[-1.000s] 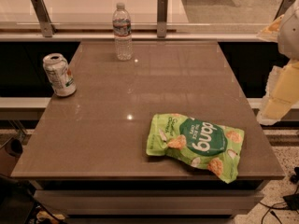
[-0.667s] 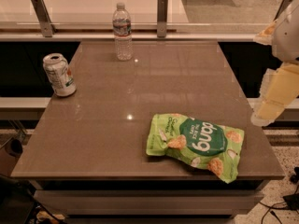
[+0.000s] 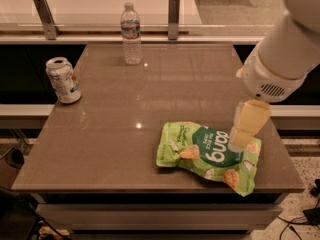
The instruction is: Move green rice chip bag near water bottle
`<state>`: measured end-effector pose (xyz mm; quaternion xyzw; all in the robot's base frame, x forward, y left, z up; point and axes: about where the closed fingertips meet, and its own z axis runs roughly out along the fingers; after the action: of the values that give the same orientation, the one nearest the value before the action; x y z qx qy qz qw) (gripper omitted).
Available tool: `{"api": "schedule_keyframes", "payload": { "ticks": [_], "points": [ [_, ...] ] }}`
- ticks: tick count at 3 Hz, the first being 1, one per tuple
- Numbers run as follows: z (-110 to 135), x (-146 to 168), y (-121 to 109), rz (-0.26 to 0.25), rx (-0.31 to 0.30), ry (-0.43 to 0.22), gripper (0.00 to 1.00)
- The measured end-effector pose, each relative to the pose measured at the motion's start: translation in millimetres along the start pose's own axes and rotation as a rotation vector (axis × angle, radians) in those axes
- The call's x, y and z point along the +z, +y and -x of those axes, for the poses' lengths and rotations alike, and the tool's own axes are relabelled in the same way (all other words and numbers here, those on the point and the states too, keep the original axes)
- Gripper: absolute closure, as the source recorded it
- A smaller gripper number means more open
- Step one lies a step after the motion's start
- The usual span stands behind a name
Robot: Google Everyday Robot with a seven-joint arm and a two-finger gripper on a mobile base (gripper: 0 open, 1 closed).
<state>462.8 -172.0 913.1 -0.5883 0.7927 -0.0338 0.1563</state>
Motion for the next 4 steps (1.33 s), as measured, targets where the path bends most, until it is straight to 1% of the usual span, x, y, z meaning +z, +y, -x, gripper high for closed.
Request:
{"api": "schedule_keyframes", "payload": {
  "ticks": [1,2,3,4],
  "points": [
    [6.2,43.0,17.2,0.075,-0.002,-0.004,0.00],
    [13.4,65.2,38.6,0.133,-0.013,0.003,0.00],
    [28.9,71.4,62.3,0.167,-0.041,0.016,0.00],
    [45.2,72.5,80.9,0.190,-0.068,0.023,0.00]
  ]
}}
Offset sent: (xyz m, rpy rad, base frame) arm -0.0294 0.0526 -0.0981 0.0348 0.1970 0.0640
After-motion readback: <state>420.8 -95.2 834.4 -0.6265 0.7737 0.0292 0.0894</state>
